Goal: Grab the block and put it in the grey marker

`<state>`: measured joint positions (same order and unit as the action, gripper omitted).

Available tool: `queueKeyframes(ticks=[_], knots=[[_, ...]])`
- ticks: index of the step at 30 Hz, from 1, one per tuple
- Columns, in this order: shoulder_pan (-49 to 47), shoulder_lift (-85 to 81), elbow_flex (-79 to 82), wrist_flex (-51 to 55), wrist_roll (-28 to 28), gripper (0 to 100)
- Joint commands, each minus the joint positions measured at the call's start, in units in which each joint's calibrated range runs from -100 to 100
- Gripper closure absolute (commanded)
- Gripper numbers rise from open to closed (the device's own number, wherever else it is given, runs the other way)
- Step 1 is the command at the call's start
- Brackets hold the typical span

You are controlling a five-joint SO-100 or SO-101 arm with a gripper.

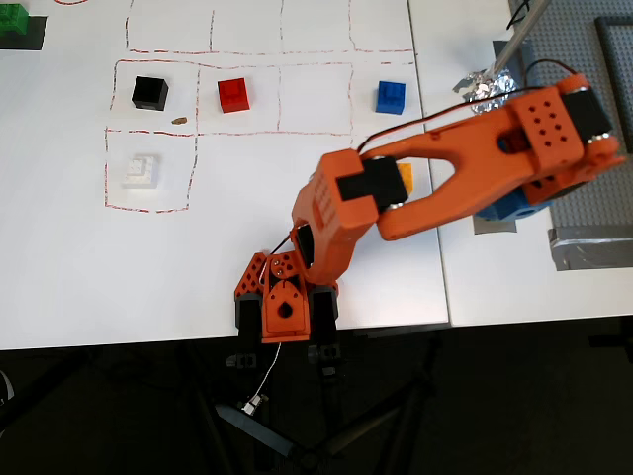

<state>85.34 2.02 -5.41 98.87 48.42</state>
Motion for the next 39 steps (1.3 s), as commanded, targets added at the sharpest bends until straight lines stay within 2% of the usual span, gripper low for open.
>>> queueKeyframes(ticks=[1,5,11,15,20,26,31,34,39], knots=[[-6.6,-13.8,9.9,-0.2,0.1,79],[-19.0,-23.9,23.6,-0.3,-5.2,86],[-44.9,-29.5,33.3,-3.7,-20.0,97],[-58.0,-31.1,37.1,-11.3,-29.0,100],[-69.9,-37.0,45.1,-26.5,-36.9,100],[-80.7,-47.7,59.2,-44.8,-44.3,100],[-86.4,-58.8,72.9,-55.7,-48.8,100],[-87.7,-65.2,80.6,-59.3,-50.4,100],[-88.3,-74.5,91.2,-59.5,-50.7,100]])
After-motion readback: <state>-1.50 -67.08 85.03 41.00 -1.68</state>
